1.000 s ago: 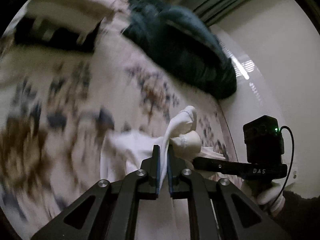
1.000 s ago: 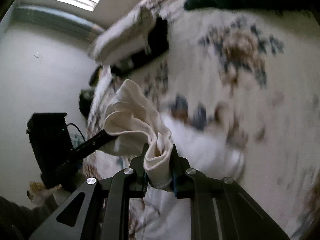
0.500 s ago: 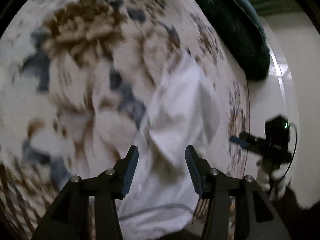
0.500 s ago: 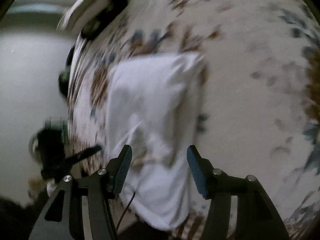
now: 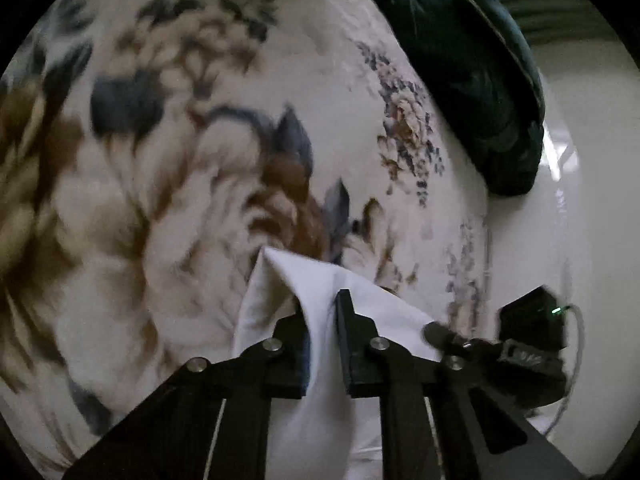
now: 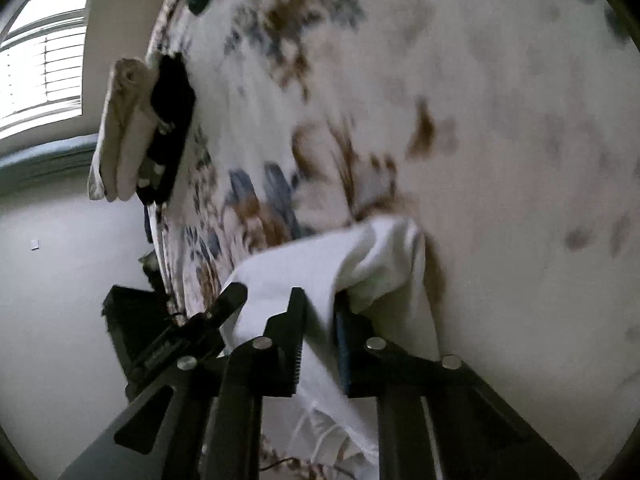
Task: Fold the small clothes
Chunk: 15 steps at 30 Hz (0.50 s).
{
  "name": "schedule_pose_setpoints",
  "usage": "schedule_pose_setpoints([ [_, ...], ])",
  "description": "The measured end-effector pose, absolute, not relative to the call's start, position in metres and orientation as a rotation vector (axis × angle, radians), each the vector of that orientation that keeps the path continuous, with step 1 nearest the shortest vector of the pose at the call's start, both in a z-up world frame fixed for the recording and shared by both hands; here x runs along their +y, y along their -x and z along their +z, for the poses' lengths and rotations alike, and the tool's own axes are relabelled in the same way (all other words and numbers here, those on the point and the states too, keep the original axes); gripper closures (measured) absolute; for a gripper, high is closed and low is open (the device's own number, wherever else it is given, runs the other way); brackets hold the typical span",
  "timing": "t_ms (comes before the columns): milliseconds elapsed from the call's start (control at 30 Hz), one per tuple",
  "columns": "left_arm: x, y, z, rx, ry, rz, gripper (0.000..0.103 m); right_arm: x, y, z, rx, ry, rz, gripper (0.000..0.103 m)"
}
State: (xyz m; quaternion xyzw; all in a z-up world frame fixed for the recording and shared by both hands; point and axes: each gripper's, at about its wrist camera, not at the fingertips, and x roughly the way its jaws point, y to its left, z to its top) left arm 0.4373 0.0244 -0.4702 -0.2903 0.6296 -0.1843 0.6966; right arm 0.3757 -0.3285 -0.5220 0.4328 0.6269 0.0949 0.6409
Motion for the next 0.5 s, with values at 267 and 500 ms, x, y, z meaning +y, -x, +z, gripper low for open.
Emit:
schedule_pose_setpoints([
  [267,0.047,-0.422,-0.471,1.473,0.766,-0.41,0.066,-0.328,-0.367,-0.524,1.542,-0.962,0.26,0.055],
  [500,0.026,-0.361,-0.455,1.473,0.32,-0.305,0.059,-0.297,-0.328,-0.547,1.688,-0.647,0.214,0.055],
])
